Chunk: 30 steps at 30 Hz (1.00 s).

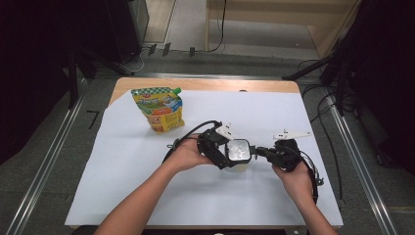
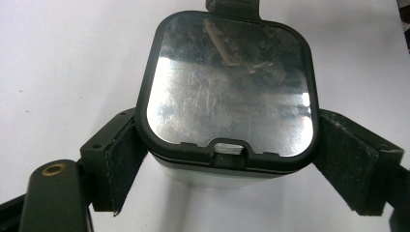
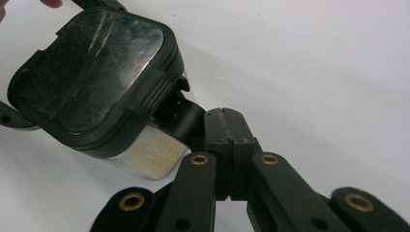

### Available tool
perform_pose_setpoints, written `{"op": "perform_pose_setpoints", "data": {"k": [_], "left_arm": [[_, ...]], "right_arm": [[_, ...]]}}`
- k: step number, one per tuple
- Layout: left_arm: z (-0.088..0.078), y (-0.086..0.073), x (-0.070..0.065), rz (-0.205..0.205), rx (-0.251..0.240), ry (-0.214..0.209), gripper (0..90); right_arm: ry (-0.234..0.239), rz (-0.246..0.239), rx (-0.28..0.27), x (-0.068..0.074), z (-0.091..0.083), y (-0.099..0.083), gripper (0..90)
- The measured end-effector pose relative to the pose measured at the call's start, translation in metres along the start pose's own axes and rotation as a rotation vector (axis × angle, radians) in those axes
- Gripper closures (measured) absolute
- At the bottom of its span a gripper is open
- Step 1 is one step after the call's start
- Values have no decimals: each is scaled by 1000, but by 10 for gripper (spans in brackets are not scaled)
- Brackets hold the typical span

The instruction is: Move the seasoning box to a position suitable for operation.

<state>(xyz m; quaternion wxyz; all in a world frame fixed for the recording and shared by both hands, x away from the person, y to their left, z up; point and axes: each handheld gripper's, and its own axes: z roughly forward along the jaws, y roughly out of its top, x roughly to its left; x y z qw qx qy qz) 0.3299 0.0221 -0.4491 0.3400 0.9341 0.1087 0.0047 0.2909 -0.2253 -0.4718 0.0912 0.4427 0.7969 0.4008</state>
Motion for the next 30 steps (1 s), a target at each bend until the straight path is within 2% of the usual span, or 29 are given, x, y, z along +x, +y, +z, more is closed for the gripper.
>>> {"op": "perform_pose_setpoints", "data": {"k": [4, 17, 21, 22, 23, 24, 25, 27, 30], "left_arm": [[-2, 0, 1, -6, -10, -5, 167], [-11, 9, -1, 26, -8, 11, 170], [-13, 12, -3, 30, -22, 21, 170], [-16, 13, -3, 29, -31, 7, 180], [-19, 14, -2, 10, -60, -43, 274], [-22, 15, -2, 2, -85, -47, 361], [-23, 17, -2, 6, -85, -34, 363], [-25, 20, -3, 12, -77, -35, 366], [-27, 24, -6, 16, -81, -46, 428]], "right_arm": [[-1, 2, 2, 1, 0, 0, 900], [-3, 6, 3, 1, 0, 0, 900], [-3, 6, 3, 1, 0, 0, 900], [-1, 6, 4, 1, 0, 0, 900], [0, 5, 4, 1, 0, 0, 900], [-1, 5, 3, 2, 0, 0, 900], [3, 6, 0, 2, 0, 0, 900], [3, -4, -4, 3, 0, 1, 900], [4, -4, -1, 3, 0, 1, 900]]}}
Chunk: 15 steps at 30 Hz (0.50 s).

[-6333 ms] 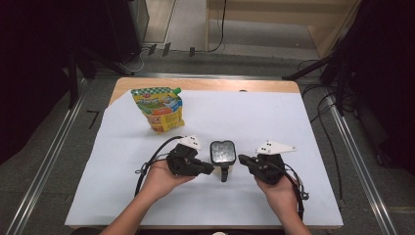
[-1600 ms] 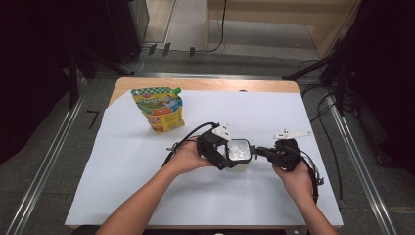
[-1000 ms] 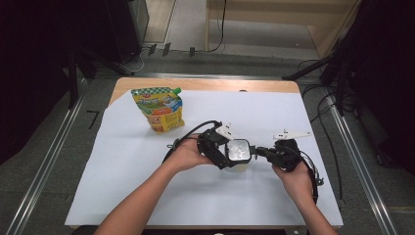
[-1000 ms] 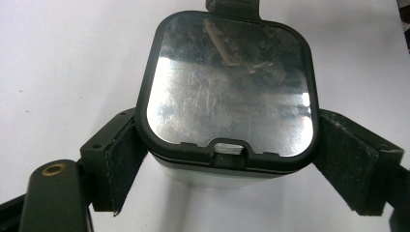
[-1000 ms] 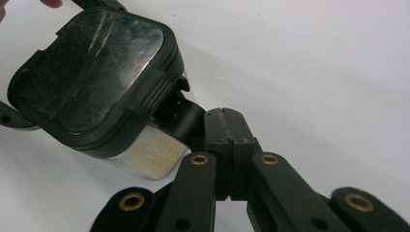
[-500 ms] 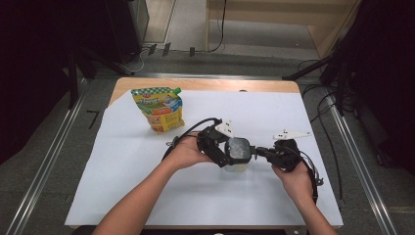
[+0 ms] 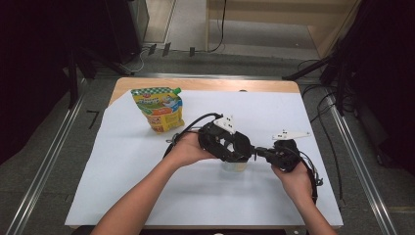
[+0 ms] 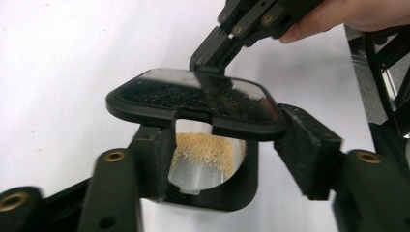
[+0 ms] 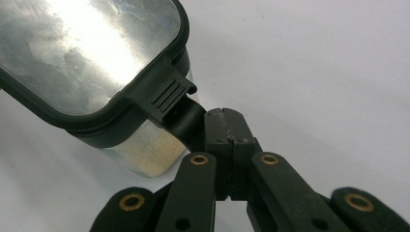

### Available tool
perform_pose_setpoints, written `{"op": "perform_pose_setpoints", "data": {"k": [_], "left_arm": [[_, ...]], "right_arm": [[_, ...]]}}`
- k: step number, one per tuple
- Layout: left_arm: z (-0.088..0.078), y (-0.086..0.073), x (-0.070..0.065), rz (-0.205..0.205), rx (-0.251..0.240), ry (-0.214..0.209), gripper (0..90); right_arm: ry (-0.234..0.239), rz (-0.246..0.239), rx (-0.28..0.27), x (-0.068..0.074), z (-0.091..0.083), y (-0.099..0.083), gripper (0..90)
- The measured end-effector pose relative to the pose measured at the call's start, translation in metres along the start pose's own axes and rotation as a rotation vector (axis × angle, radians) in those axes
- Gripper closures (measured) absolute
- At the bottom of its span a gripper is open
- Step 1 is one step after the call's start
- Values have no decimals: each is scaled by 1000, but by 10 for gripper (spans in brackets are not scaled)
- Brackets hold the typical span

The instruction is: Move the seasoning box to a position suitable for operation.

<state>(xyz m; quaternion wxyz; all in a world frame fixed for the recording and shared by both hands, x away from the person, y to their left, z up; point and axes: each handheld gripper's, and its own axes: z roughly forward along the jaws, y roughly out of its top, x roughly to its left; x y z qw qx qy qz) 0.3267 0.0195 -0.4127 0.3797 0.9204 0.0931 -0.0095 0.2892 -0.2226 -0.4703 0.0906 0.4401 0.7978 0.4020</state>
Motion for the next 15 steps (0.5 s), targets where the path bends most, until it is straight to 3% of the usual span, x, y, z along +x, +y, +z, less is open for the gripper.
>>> {"op": "perform_pose_setpoints", "data": {"k": [4, 9, 15], "left_arm": [[-1, 9, -4, 8, -4, -26, 562], [4, 22, -8, 12, 11, -37, 626], [13, 32, -12, 27, 10, -79, 667]], "right_arm": [[5, 2, -3, 0, 0, 0, 900], [8, 5, 3, 0, 0, -1, 900], [21, 0, 16, 2, 2, -3, 900]]}}
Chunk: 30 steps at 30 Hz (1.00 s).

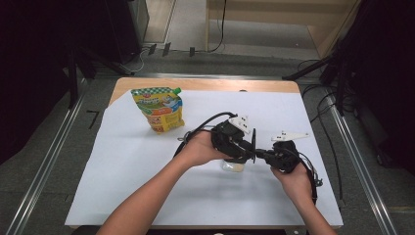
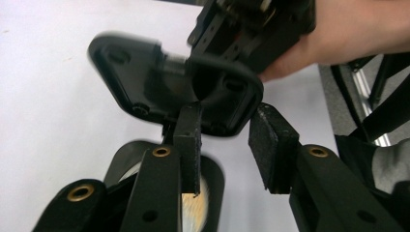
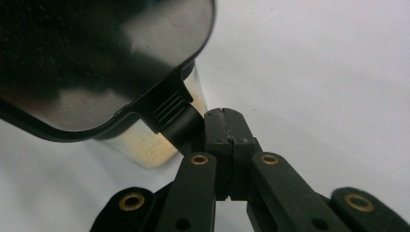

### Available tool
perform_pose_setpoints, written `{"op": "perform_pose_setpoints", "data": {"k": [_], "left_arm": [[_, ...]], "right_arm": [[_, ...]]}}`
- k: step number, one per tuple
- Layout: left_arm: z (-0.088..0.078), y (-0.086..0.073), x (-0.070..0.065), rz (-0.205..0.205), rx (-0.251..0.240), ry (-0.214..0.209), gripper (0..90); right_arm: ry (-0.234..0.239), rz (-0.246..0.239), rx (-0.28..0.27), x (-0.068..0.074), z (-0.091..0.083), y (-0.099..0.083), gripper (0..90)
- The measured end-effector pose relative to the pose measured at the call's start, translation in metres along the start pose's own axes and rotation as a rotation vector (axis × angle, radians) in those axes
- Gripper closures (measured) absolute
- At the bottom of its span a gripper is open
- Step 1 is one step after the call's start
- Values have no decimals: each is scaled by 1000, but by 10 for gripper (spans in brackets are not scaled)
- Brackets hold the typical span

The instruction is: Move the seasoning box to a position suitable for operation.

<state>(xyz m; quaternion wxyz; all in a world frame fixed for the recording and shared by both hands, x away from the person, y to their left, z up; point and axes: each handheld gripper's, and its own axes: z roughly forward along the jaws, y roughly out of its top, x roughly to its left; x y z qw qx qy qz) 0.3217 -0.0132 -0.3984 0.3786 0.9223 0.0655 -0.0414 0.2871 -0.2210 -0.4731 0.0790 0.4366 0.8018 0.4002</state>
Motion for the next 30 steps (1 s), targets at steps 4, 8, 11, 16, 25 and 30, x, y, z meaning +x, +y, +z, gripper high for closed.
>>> {"op": "perform_pose_setpoints", "data": {"k": [4, 8, 11, 16, 25, 30], "left_arm": [[6, 3, -3, 4, 5, -16, 691], [9, 4, -5, 1, 6, -23, 696], [10, 3, -7, 2, 6, -32, 695], [10, 0, -10, 5, 1, -24, 688], [-5, -5, -6, -42, -18, -14, 669], [-20, -13, -2, -82, -39, -1, 637]], "right_arm": [[-10, -18, 18, 4, 4, -1, 900], [-13, -15, 23, 6, 5, -1, 900], [-9, -11, 14, 6, 5, -1, 900], [0, -7, 8, 6, 2, -2, 900], [33, -14, -22, 6, -17, -6, 900], [62, -23, -11, 12, -20, -13, 900]]}}
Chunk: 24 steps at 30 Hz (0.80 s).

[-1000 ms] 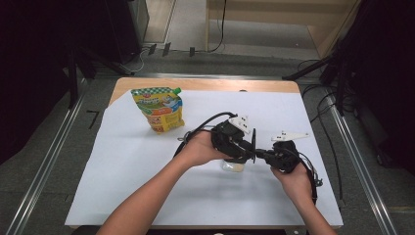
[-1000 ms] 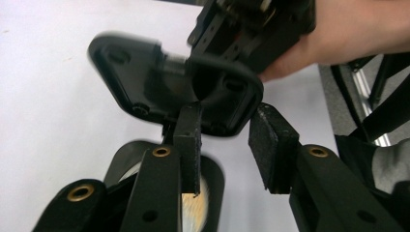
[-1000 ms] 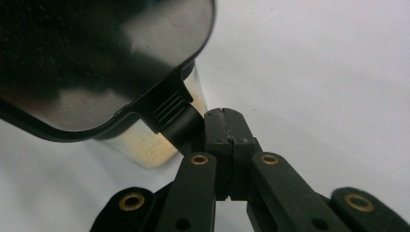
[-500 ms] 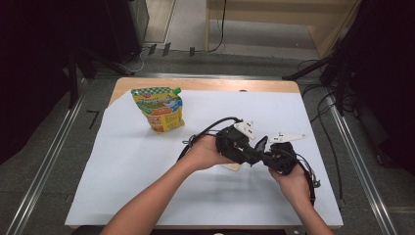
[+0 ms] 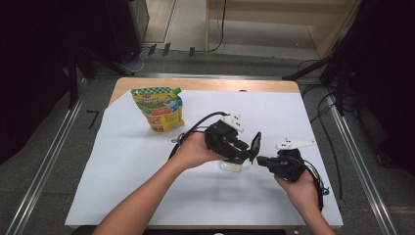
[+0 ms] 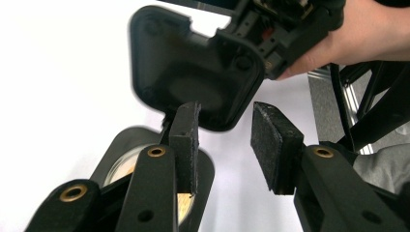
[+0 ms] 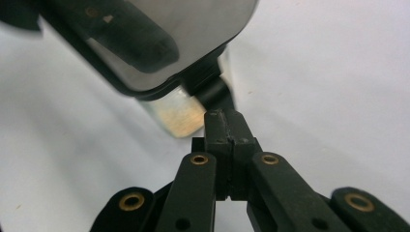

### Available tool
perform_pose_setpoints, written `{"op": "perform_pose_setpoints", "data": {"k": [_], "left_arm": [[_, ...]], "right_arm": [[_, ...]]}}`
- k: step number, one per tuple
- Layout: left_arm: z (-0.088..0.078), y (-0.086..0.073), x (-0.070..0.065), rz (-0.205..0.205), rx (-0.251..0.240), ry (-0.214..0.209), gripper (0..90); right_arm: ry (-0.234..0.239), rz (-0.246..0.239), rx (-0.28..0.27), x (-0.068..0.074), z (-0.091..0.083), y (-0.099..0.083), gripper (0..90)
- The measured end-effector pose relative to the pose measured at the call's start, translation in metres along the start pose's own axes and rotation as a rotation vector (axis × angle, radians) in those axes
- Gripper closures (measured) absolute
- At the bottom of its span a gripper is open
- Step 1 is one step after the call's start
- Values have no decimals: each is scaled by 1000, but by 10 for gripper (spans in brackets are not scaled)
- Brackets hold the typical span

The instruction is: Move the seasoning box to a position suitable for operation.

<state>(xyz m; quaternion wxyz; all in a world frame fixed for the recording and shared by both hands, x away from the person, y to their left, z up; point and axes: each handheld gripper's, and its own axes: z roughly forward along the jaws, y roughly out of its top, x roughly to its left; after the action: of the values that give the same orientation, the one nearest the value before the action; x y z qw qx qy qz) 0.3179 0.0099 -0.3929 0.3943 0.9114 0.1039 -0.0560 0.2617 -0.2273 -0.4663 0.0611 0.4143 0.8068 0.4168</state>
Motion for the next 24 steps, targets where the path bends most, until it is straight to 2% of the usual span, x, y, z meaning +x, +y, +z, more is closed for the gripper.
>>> {"op": "perform_pose_setpoints", "data": {"k": [3, 8, 12, 15, 18, 21, 24], "left_arm": [[-12, -8, 5, -39, -14, 10, 641], [-31, -25, 11, -75, -41, 45, 639], [-42, -41, 15, -76, -77, 81, 642], [-51, -55, 20, -113, -83, 107, 617], [-60, -67, 25, -159, -87, 127, 536], [-69, -78, 31, -211, -116, 127, 498], [-80, -86, 35, -229, -117, 149, 494]], "right_arm": [[19, -12, 20, 4, 5, -1, 900], [36, -37, 48, 10, 15, -1, 900], [32, -39, 51, 9, 19, 0, 900], [25, -42, 51, 9, 21, 0, 900], [15, -42, 48, 6, 22, 1, 900], [7, -35, 41, 2, 22, 2, 900], [1, -16, 42, -1, 23, 2, 900]]}}
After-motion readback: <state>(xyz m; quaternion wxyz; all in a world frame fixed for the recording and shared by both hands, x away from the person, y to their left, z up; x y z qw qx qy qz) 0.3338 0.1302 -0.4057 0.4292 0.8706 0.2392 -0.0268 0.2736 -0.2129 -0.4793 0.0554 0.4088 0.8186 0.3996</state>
